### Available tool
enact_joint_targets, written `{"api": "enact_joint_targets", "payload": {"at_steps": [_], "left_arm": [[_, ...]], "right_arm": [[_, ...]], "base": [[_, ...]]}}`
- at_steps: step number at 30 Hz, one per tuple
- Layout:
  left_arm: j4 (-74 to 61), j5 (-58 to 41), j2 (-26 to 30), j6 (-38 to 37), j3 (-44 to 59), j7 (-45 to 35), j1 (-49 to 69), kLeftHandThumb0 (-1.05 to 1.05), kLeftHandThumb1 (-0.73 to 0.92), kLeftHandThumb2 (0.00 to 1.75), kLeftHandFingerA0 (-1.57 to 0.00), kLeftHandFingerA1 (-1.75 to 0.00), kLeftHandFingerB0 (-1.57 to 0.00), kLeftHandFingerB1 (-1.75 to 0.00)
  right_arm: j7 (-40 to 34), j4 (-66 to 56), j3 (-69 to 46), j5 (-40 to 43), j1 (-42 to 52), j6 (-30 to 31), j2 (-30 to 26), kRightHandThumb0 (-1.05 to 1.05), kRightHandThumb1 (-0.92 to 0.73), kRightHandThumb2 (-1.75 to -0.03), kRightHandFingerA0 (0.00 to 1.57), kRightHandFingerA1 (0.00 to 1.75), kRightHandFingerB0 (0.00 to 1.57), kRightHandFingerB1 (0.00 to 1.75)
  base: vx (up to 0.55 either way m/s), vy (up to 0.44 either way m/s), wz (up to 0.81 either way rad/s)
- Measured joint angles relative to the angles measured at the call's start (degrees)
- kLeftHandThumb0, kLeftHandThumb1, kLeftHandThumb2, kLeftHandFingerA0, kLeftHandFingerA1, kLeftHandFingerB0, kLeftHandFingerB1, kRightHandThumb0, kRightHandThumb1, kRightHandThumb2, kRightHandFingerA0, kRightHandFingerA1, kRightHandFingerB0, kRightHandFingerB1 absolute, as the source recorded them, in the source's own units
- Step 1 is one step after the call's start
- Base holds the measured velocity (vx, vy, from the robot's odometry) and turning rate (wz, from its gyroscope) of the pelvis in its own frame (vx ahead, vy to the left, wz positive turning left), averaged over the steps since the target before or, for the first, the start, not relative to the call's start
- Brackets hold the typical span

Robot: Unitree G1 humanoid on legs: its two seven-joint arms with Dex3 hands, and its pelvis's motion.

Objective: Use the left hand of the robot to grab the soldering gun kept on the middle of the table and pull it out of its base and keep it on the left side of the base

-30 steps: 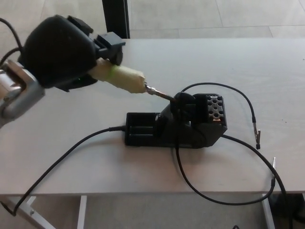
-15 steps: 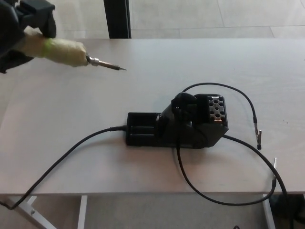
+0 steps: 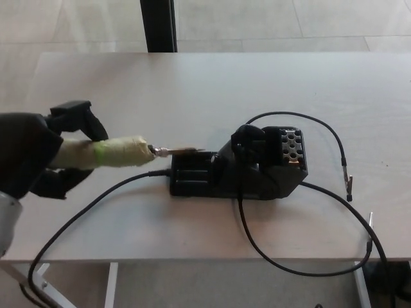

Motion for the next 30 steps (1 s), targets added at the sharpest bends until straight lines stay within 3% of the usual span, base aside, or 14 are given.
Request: {"api": "enact_joint_targets", "payload": {"at_steps": [12,13,14,15,17,18,19,20,21,22,23,24,27,30], "left_arm": [[0.3,0.4,-2.6,3.2,-2.5,-0.6,2.6,-0.12,0.55,1.26,-0.96,-1.75,-0.81,-1.56],[0.3,0.4,-2.5,3.2,-2.9,-0.8,2.8,-0.18,0.57,1.22,-1.23,-1.47,-0.96,-1.29],[0.3,0.3,-2.4,3.2,-3.1,-0.9,3.0,-0.18,0.57,1.22,-1.23,-1.47,-0.96,-1.29],[0.4,0.3,-2.2,3.2,-3.3,-1.1,3.1,-0.13,0.59,1.20,-0.94,-1.75,-0.78,-1.56],[0.4,0.3,-1.9,3.2,-3.7,-1.7,3.3,-0.14,0.61,1.17,-0.93,-1.75,-0.77,-1.53],[0.4,0.3,-1.6,3.2,-3.8,-2.1,3.4,-0.15,0.62,1.04,-0.97,-1.61,-0.76,-1.04],[0.4,0.3,-1.5,3.3,-4.0,-2.3,3.4,-0.19,0.71,0.78,-0.83,-1.36,-0.54,-0.69],[0.4,0.4,-1.3,3.5,-4.2,-2.6,3.4,-0.36,0.56,0.87,-0.62,-0.89,-0.27,-0.54],[0.4,0.5,-1.0,3.8,-4.5,-3.0,3.4,-0.39,0.68,0.60,-0.37,-0.68,-0.10,-0.33],[0.4,0.8,-0.3,4.1,-5.2,-3.6,3.4,-0.46,0.66,0.60,-0.17,-0.53,0.00,-0.20],[0.2,1.2,0.5,4.6,-5.9,-4.5,3.4,-0.46,0.66,0.60,-0.17,-0.53,0.00,-0.20],[-0.1,1.7,1.1,5.3,-6.4,-5.4,3.4,-0.52,0.65,0.60,0.00,-0.16,0.00,0.00],[-1.5,2.7,2.3,7.0,-7.6,-7.7,3.4,-0.56,0.65,0.59,0.00,0.00,0.00,0.00],[-3.0,3.6,3.3,8.9,-8.6,-10.3,3.3,-0.66,0.58,0.76,0.00,0.00,0.00,0.00]], "right_arm": [[0.0,-0.8,-0.3,0.2,-0.7,0.0,0.0,-0.42,-0.64,-0.59,0.81,0.59,0.51,0.41],[0.0,-0.8,-0.3,0.2,-0.7,0.0,0.0,-0.41,-0.63,-0.59,0.81,0.59,0.51,0.40],[0.0,-0.8,-0.3,0.2,-0.7,0.0,0.0,-0.41,-0.63,-0.59,0.81,0.59,0.51,0.40],[0.0,-0.8,-0.3,0.2,-0.7,0.0,0.0,-0.42,-0.63,-0.59,0.81,0.60,0.51,0.41],[0.0,-0.8,-0.3,0.3,-0.7,0.0,0.0,-0.42,-0.63,-0.59,0.81,0.59,0.51,0.41],[0.0,-0.8,-0.3,0.3,-0.7,0.0,0.0,-0.41,-0.64,-0.59,0.81,0.59,0.52,0.41],[0.0,-0.8,-0.3,0.3,-0.7,0.0,0.0,-0.41,-0.64,-0.59,0.82,0.59,0.52,0.41],[0.0,-0.8,-0.4,0.3,-0.7,0.0,0.0,-0.42,-0.63,-0.59,0.82,0.59,0.52,0.41],[0.0,-0.7,-0.4,0.3,-0.8,0.0,0.0,-0.42,-0.63,-0.59,0.81,0.59,0.52,0.41],[0.0,-0.6,-0.4,0.3,-0.9,0.0,0.0,-0.43,-0.62,-0.59,0.81,0.58,0.52,0.41],[0.0,-0.6,-0.5,0.4,-1.0,0.0,0.0,-0.43,-0.62,-0.59,0.81,0.58,0.52,0.41],[0.0,-0.5,-0.5,0.4,-1.0,0.0,0.0,-0.43,-0.63,-0.59,0.83,0.63,0.51,0.40],[0.0,-0.6,-0.4,0.3,-1.1,0.0,0.0,-0.42,-0.66,-0.60,0.82,0.64,0.50,0.40],[0.0,-0.6,-0.4,0.3,-1.1,0.0,0.0,-0.42,-0.66,-0.60,0.81,0.63,0.49,0.39]], "base": [[0.00,0.000,0.00],[0.00,0.000,0.00],[0.00,0.000,0.00],[0.00,0.000,0.00],[0.00,0.000,0.00],[0.00,0.000,0.00],[0.00,0.000,0.00],[0.00,0.000,0.00],[0.00,0.000,0.00],[0.00,0.000,0.00],[0.00,0.000,0.00],[0.00,0.000,0.00],[0.00,0.000,0.00],[0.00,0.000,0.00]]}}
